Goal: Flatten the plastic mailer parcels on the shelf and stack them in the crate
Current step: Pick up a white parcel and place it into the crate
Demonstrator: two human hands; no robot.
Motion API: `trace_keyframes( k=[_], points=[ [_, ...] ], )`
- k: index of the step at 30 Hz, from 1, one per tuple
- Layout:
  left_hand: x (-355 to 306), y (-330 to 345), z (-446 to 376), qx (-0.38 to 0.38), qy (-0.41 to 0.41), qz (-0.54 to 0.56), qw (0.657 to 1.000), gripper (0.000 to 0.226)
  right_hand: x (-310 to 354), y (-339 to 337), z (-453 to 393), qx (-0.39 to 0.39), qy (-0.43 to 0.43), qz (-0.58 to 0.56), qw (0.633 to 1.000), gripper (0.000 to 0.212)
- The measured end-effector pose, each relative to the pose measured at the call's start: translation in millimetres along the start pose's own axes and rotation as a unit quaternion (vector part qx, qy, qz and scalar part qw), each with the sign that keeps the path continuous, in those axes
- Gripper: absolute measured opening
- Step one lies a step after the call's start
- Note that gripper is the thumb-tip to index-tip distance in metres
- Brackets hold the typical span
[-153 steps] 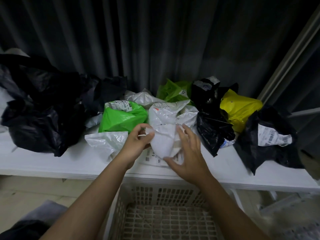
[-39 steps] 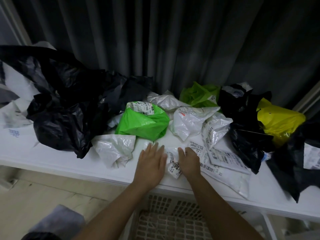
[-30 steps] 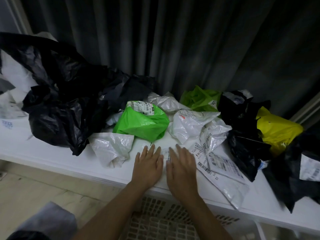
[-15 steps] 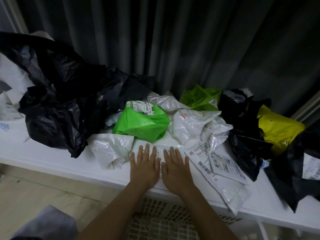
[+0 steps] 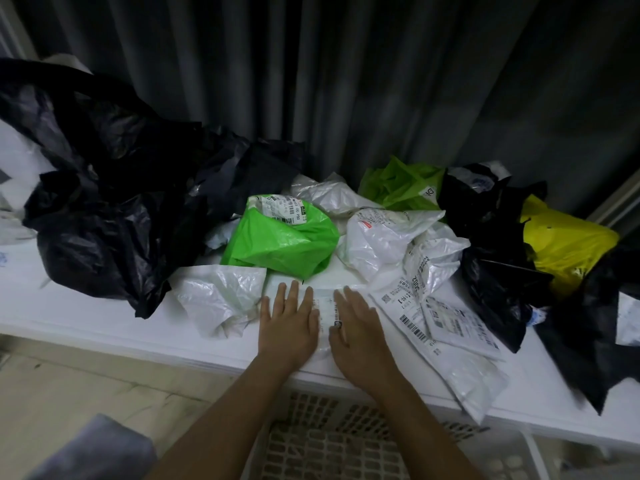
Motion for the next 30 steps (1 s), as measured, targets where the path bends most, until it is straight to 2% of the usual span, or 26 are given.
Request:
trace_keyframes(
  k=[2, 4, 6, 10, 11, 14, 16, 19, 23, 26, 28, 30],
  points=[
    [0.5, 1.8, -1.8, 0.014, -0.003, 0.005, 1.0, 0.09, -6.0, -23.8, 23.1, -0.116, -0.008, -0.04, 0.992, 0.051],
    [1.5, 2.4, -3.6, 0.022, -0.003, 0.011, 1.0, 0.075, -3.9, -26.6, 44.4, -0.147, -0.056, 0.002, 0.988, 0.034],
    [2.6, 3.8, -3.2, 0.032, -0.005, 0.02, 0.999, 0.066, 1.5, -21.0, 56.9, -0.152, -0.11, 0.076, 0.979, 0.032],
    [3.1, 4.6, -1.5, 0.031, -0.007, 0.046, 0.998, 0.073, 2.3, -20.5, 56.7, -0.193, -0.157, 0.157, 0.956, 0.043],
    [3.2, 4.6, -1.6, 0.028, -0.008, 0.048, 0.998, 0.075, 1.7, -21.1, 55.7, -0.198, -0.163, 0.168, 0.952, 0.04],
    [3.6, 2.8, -1.3, 0.015, -0.01, 0.049, 0.999, 0.091, -3.1, -22.5, 58.4, -0.204, -0.198, 0.21, 0.936, 0.017],
    [3.5, 1.7, -0.7, 0.007, -0.008, 0.052, 0.999, 0.094, -7.8, -26.7, 61.2, -0.201, -0.209, 0.208, 0.934, 0.017],
    [0.7, 2.0, 1.3, -0.001, 0.007, 0.051, 0.999, 0.091, -15.0, -36.7, 60.3, -0.174, -0.213, 0.172, 0.946, 0.017],
    [-3.6, 0.9, 4.0, -0.013, 0.022, 0.024, 0.999, 0.088, -19.6, -43.3, 53.5, -0.085, -0.178, 0.081, 0.977, 0.01],
    [-8.2, -0.1, 7.1, -0.018, 0.032, 0.003, 0.999, 0.087, -14.0, -51.4, 41.4, -0.094, -0.065, 0.01, 0.993, 0.038],
    [-11.6, 1.3, 8.6, -0.029, 0.043, -0.001, 0.999, 0.082, -8.5, -41.6, 24.6, -0.09, -0.015, 0.022, 0.996, 0.052],
    [-12.8, 0.9, 10.6, -0.051, 0.049, 0.009, 0.997, 0.073, -2.8, -23.3, 8.9, -0.078, -0.005, 0.071, 0.994, 0.059]
  ],
)
Point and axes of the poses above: each hand's wrist, its own z-axis away from the middle knuckle, its own y-axis out of the palm, x = y × z, the point moved 9 cm from there along -z, towards the middle knuckle, and after that the axes turned 1 degree about y, right-handed, at the moved point
